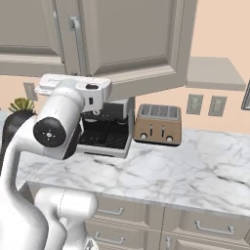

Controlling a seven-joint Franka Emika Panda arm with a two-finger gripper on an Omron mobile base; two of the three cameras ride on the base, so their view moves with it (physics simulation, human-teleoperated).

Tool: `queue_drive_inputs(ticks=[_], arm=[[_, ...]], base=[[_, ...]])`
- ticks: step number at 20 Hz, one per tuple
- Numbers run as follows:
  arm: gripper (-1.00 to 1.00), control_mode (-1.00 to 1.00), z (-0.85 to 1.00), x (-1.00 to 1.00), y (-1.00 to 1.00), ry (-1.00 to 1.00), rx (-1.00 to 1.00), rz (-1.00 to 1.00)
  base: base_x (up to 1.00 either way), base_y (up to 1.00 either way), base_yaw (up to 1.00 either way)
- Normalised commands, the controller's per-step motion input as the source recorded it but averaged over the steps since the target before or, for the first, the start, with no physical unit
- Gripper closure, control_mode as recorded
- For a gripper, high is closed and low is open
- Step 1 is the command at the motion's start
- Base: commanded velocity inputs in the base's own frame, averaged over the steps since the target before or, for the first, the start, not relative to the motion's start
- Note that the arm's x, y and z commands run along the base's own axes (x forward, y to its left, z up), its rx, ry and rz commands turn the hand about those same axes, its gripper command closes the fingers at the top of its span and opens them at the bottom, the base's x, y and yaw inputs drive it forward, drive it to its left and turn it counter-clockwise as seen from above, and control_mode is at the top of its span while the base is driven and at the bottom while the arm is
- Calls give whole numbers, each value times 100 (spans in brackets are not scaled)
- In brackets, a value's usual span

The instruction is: The dining table condiment station is running low on condiment bottle. Refill the condiment station by opening the cabinet and taking the condiment bottle from the cabinet and placing it on the dining table.

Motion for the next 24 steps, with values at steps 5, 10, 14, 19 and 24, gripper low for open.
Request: queue_drive_inputs(ticks=[5, 10, 14, 19, 24], arm=[[-100, -100, 10, -98, 2, -13, -2, 2], [-100, -100, 47, -43, 75, 1, -28, -3], [-100, -100, 4, 34, 100, 30, -43, -13], [-100, -100, -44, 49, 70, 17, -36, -12], [-100, -100, -44, 69, 22, 5, -20, -8]], base=[[0, 0, 0], [0, 0, 0], [0, 0, 0], [0, 0, 0], [0, 0, 0]])
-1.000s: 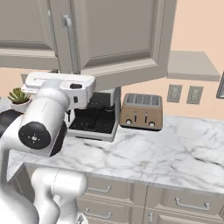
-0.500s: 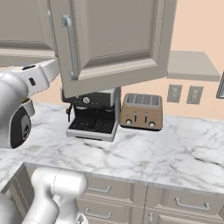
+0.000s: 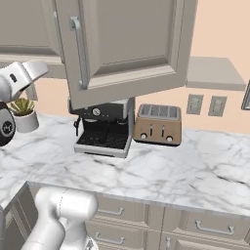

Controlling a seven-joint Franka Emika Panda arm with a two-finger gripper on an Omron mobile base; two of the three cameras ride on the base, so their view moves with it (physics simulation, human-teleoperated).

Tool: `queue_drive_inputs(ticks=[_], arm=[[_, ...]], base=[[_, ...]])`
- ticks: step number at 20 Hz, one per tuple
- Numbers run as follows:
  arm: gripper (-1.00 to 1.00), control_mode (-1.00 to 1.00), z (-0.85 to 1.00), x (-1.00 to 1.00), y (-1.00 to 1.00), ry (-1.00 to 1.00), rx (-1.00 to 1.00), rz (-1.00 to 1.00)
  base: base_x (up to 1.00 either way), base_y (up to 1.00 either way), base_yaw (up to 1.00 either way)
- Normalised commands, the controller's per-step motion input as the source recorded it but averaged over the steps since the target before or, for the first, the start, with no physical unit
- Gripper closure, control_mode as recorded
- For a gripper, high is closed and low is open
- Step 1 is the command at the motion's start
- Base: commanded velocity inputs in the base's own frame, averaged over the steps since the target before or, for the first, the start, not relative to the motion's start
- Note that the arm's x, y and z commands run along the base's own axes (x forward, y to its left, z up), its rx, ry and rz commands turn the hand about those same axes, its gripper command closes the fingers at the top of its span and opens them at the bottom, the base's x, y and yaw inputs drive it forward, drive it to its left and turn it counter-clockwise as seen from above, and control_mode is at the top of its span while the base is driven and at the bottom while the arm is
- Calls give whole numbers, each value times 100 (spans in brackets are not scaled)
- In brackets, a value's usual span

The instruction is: The dining table condiment station is running low on condiment bottle. Refill the condiment station by opening the cabinet and taking the condiment bottle from the cabinet and placing it on the dining table.

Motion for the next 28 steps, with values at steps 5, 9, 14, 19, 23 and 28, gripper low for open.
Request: queue_drive_inputs(ticks=[5, 9, 14, 19, 23, 28], arm=[[-100, -100, -27, 100, -1, 15, -16, -17], [-100, -100, -11, 89, -23, 11, -8, -10], [-100, -100, -23, 33, -66, 9, -1, -9], [-100, -100, -17, -50, -92, -4, 0, -5], [-100, -100, -1, -100, -64, -17, 0, -8], [-100, -100, 0, -45, -81, -5, 0, -7]], base=[[0, 0, 0], [0, 0, 0], [0, 0, 0], [0, 0, 0], [0, 0, 0], [0, 0, 0]])
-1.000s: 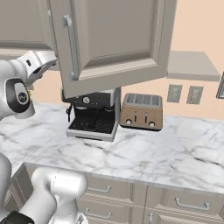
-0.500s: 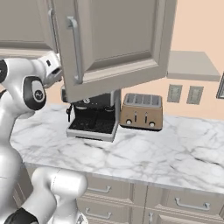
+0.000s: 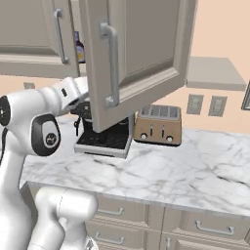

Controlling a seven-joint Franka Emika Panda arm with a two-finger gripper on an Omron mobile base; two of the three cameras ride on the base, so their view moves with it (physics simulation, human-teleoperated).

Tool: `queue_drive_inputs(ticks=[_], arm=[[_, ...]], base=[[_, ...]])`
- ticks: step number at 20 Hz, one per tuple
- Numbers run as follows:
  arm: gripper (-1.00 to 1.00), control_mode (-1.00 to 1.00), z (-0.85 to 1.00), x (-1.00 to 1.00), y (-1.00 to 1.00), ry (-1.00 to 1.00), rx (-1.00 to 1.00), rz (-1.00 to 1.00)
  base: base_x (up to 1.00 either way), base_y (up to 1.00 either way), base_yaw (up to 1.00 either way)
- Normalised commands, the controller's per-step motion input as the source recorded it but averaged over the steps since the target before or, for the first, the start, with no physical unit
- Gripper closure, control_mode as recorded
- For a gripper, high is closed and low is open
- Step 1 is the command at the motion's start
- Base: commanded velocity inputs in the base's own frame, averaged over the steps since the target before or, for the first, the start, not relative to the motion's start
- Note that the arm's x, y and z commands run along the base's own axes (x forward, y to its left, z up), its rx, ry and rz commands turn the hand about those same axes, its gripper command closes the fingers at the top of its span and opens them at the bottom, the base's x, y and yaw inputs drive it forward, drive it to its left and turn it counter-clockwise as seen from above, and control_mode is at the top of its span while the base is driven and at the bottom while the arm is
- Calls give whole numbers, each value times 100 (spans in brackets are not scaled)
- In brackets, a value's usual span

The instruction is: The dining table condiment station is running low on condiment bottle. Refill the condiment station by opening the cabinet and taking the condiment bottle from the cabinet and placing it on the dining table.

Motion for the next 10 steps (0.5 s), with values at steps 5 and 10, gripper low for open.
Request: queue_drive_inputs(ticks=[5, 10], arm=[[-100, -100, 0, -1, -100, 0, 3, 0], [-100, -100, 0, 0, -100, 1, 8, 0]], base=[[0, 0, 0], [0, 0, 0]])
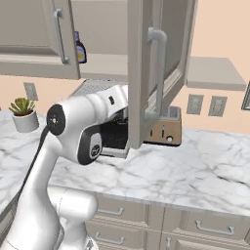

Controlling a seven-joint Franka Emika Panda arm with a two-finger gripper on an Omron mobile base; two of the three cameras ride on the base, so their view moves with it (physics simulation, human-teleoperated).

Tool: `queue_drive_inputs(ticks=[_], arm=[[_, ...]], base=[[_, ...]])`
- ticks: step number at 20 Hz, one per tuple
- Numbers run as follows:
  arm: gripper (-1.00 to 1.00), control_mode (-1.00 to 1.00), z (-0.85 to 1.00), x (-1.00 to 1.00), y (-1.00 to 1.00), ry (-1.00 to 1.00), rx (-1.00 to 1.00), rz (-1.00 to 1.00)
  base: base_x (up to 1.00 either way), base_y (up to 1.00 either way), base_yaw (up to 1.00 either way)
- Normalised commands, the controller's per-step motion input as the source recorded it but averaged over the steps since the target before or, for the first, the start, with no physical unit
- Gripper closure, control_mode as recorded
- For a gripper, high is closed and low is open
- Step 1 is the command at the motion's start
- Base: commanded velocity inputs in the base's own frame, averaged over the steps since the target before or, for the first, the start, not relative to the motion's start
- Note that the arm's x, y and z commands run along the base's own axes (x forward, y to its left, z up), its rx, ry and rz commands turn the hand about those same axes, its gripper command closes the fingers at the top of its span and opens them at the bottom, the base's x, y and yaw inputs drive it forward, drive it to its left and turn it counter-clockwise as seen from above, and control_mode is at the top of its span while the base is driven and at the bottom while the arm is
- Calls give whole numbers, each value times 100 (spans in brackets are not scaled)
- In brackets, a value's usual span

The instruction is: The dining table condiment station is running low on condiment bottle. Refill the condiment station by opening the cabinet and taking the condiment bottle from the cabinet and placing it on the dining table.

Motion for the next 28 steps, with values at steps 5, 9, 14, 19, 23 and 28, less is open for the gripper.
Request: queue_drive_inputs(ticks=[5, 9, 14, 19, 23, 28], arm=[[-100, -100, 1, 0, -100, 5, 11, 0], [-100, -100, 0, 0, -82, 3, 10, 0], [-100, -100, 0, -12, 22, -1, 2, 0], [-100, -100, 0, 0, 97, 1, 5, 0], [-100, -100, 0, 0, 100, -3, 14, 0], [-100, -100, -4, 0, 100, -17, 19, 1]], base=[[0, 0, 0], [0, 0, 0], [0, 0, 0], [0, 0, 0], [0, 0, 0], [0, 0, 0]])
